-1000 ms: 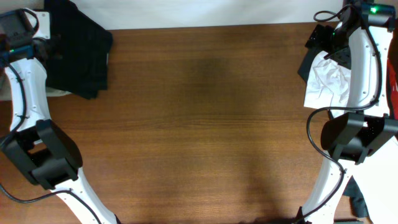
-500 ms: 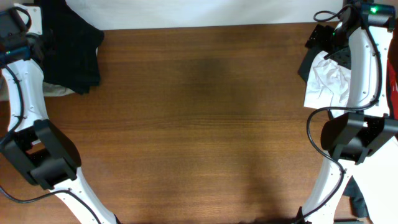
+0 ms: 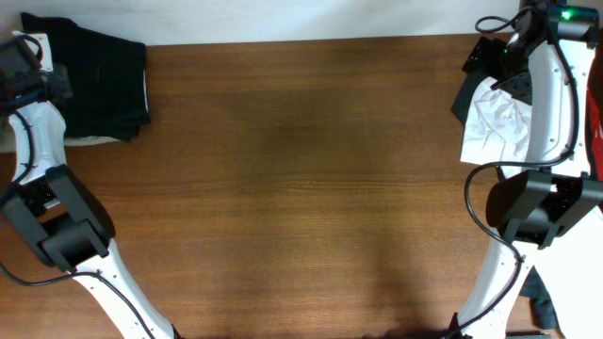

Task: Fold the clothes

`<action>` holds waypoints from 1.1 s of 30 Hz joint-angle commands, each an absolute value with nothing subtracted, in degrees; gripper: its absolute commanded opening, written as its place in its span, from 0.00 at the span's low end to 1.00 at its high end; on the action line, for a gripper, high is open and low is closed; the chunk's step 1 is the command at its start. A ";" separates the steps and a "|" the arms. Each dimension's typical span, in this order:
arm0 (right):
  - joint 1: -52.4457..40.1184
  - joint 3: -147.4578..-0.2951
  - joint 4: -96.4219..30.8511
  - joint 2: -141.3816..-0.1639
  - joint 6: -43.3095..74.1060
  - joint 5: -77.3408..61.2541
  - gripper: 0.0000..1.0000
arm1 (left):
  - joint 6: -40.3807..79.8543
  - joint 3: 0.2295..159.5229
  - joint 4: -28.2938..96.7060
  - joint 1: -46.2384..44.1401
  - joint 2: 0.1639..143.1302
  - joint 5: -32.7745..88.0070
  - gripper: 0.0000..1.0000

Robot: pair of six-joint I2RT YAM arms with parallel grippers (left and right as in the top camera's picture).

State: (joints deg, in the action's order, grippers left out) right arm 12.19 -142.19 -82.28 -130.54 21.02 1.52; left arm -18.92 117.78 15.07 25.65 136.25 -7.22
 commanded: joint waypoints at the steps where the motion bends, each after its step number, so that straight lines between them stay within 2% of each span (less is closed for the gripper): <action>1: 12.03 -142.34 -82.28 -129.71 21.50 2.20 0.99 | -18.96 119.35 13.72 27.75 137.99 -8.86 0.35; 2: 12.03 -142.34 -82.28 -129.71 21.50 2.22 0.99 | -18.96 119.35 13.76 28.05 138.34 -8.88 0.49; 4: 12.03 -142.34 -82.28 -129.71 21.50 2.22 0.99 | -18.96 119.35 13.74 28.42 138.65 -8.84 0.93; 8: 12.03 -142.34 -82.28 -129.71 21.50 2.22 0.99 | -17.28 120.53 14.94 28.38 138.32 -8.86 0.94; 11: 12.03 -142.34 -82.28 -129.71 21.50 2.22 0.99 | -14.17 122.37 20.71 27.97 137.12 -6.15 0.93; 14: 12.03 -142.34 -82.28 -129.71 21.50 2.20 0.99 | -14.11 122.54 25.61 27.14 134.89 0.95 0.93; 16: 12.03 -142.34 -82.28 -129.71 21.50 2.22 0.99 | -10.46 122.54 29.80 26.00 132.14 8.29 0.94; 17: 12.03 -142.34 -82.28 -129.71 21.50 2.22 0.99 | -7.84 122.54 32.01 25.50 130.69 11.66 0.99; 22: 12.03 -142.34 -82.28 -129.71 21.50 2.22 0.99 | -1.04 122.54 41.04 22.46 124.29 31.46 0.99; 28: 12.03 -142.34 -80.05 -129.71 21.71 1.21 0.99 | -1.04 122.54 47.99 17.56 117.62 32.18 0.99; 33: 12.40 -142.76 -84.99 -128.68 21.47 -8.54 0.99 | -1.04 122.52 48.99 13.02 116.14 32.16 0.99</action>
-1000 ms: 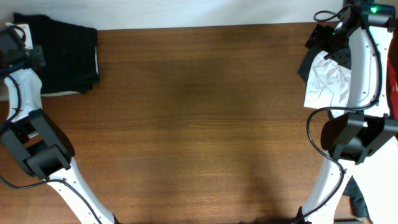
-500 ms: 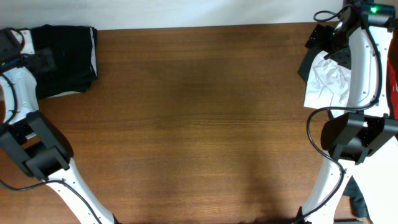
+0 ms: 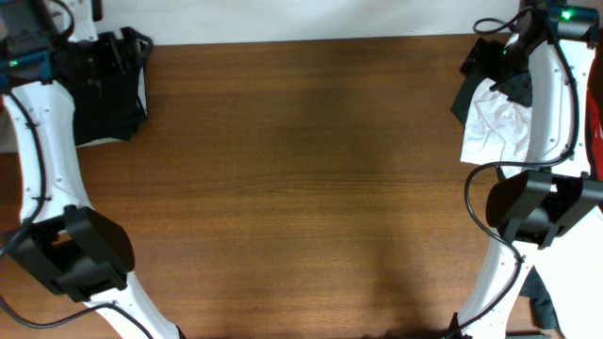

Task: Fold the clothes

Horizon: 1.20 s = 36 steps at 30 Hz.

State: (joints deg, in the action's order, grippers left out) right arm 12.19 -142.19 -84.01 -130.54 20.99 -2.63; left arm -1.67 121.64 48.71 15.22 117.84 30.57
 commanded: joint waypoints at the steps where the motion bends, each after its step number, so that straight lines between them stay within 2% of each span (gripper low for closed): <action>1: 12.38 -142.76 -85.41 -127.94 21.45 -8.51 0.99 | -1.04 122.52 49.10 12.51 116.25 32.16 0.99; 8: 9.89 -142.74 -89.38 -116.11 18.85 -8.43 0.99 | -1.04 122.52 49.80 10.37 116.25 32.14 0.99; 13: 3.01 -142.61 -97.34 -108.60 18.39 -8.58 0.99 | -1.04 122.52 49.80 10.37 116.25 32.14 0.99; 22: -9.54 -141.97 -97.32 -100.53 14.59 -13.26 0.99 | -1.06 122.52 49.80 10.37 116.27 32.12 0.99; 27: -10.52 -141.97 -97.34 -100.51 10.66 -13.30 0.99 | -1.06 122.52 49.80 10.39 116.27 32.12 0.99; 36: -10.48 -141.47 -97.34 -94.24 10.70 -5.74 0.99 | -1.06 122.52 49.80 10.39 116.25 32.12 0.99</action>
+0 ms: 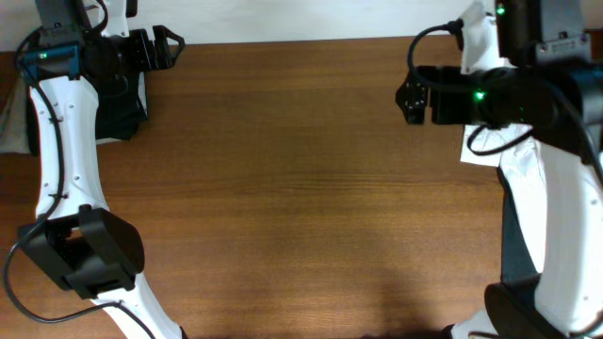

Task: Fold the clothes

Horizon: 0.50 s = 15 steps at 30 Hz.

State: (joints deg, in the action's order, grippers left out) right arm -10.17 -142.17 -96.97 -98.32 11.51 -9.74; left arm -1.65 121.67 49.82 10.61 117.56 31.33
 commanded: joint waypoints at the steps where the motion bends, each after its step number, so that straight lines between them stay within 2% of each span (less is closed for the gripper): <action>1: -10.50 -140.25 -97.32 -92.38 10.74 -4.05 0.99 | -1.06 122.52 49.80 10.37 116.25 32.12 0.99; 6: -10.31 -125.16 -94.59 -81.10 11.20 2.11 0.99 | -1.06 122.52 49.80 10.37 116.25 32.12 0.99; 15: -8.45 -72.60 -60.60 -47.42 11.20 1.98 0.99 | -1.04 122.52 49.80 10.37 116.25 32.12 0.99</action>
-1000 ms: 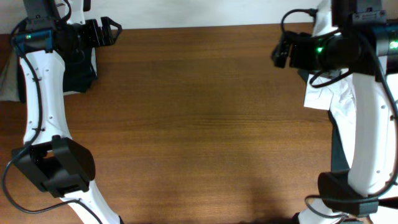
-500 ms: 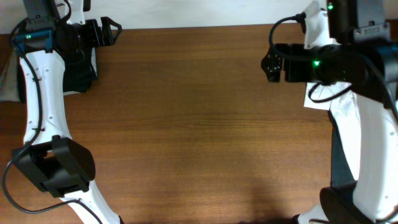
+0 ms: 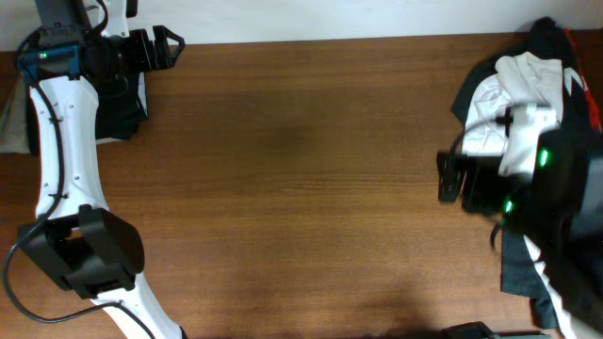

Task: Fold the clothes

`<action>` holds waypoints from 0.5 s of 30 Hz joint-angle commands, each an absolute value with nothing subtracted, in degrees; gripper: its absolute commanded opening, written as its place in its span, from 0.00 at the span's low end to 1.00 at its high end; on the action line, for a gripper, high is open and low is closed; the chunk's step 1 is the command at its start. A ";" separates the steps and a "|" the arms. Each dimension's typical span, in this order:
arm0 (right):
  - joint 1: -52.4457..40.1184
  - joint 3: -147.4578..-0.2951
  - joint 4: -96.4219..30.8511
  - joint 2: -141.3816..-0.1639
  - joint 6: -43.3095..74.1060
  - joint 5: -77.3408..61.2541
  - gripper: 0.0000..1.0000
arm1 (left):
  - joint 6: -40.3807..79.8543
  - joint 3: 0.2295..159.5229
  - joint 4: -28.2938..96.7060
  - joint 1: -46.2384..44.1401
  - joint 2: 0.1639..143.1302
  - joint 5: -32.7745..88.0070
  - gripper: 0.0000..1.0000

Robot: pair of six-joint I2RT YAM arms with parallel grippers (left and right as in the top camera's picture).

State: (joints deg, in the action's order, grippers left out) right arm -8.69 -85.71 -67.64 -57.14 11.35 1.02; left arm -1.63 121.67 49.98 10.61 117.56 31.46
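A folded black stack (image 3: 121,99) lies at the table's far left corner, half under my left arm. My left gripper (image 3: 168,43) hangs at the stack's right edge by the table's back edge, and its fingers look open and empty. A crumpled white garment (image 3: 492,113) sits with dark clothing (image 3: 551,38) in a pile at the far right. My right gripper (image 3: 450,179) is blurred, just in front of and left of that pile. Whether its jaws are open or shut does not show.
The brown table (image 3: 301,188) fills the middle of the view. More dark cloth (image 3: 516,268) hangs off the right edge under my right arm. A pale cloth (image 3: 11,122) lies off the table's left side.
My right arm has moved from high over the back right, gripper near the table's back edge, to lower at the right edge. The white garment shows more fully. My left arm is unchanged.
Both arms began at the outer corners, the left beside the black stack, the right over the clothes pile. The left gripper then stood over the stack and later at its right edge. The right arm was raised over the table, and now sits in front of the pile.
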 commanded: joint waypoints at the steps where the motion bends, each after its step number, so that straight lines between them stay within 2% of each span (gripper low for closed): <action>1: -8.45 -65.47 -55.66 -42.41 11.20 1.96 0.99 | -1.06 122.52 49.80 10.37 116.27 32.12 0.99; 6: -8.43 -42.63 -41.19 -24.53 11.44 2.02 0.99 | -1.06 122.52 49.80 10.37 116.27 32.12 0.99; 9: -7.09 -30.70 -34.30 -14.96 16.53 1.96 0.99 | -1.06 122.52 49.80 10.37 116.27 32.12 0.99; 15: -5.74 -20.21 -24.97 -9.69 18.52 -0.01 0.99 | -1.06 122.52 49.80 10.37 116.27 32.12 0.99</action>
State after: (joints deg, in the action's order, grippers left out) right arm -6.92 -23.31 -28.12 -11.49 16.75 1.23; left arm -1.45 121.67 49.93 10.61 117.58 31.53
